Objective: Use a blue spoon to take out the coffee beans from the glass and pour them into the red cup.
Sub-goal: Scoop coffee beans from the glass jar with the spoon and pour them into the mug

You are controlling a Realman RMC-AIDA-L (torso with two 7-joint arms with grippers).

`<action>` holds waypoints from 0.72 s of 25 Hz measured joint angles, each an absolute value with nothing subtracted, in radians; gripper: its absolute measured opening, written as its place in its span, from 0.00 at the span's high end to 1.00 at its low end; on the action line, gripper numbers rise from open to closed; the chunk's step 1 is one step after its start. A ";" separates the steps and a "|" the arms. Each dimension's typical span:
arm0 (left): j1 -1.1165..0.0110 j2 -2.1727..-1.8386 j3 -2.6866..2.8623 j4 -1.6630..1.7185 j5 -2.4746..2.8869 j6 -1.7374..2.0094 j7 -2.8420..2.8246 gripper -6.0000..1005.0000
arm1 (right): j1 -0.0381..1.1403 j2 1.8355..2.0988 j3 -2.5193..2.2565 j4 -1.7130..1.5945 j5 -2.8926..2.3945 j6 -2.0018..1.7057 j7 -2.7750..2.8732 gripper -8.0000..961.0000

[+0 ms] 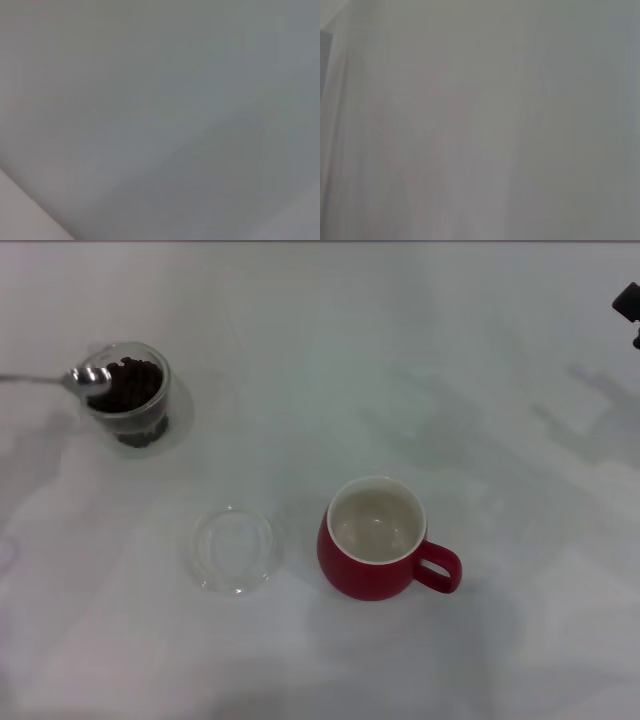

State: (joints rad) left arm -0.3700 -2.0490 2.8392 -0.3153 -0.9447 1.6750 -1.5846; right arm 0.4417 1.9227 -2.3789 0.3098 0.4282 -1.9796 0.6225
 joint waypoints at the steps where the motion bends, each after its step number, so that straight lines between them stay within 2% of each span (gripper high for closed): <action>1: -0.385 -2.044 2.840 -0.330 -0.941 1.668 -1.602 0.88 | 0.443 1.928 -2.379 0.310 0.433 -1.982 0.623 0.18; 8: -0.524 -1.994 2.845 -0.384 -0.829 1.524 -1.714 0.88 | 0.438 1.956 -2.379 0.310 0.475 -1.998 0.636 0.18; 18: -0.598 -1.993 2.844 -0.384 -0.710 1.387 -1.790 0.88 | 0.439 1.977 -2.379 0.310 0.507 -1.972 0.647 0.18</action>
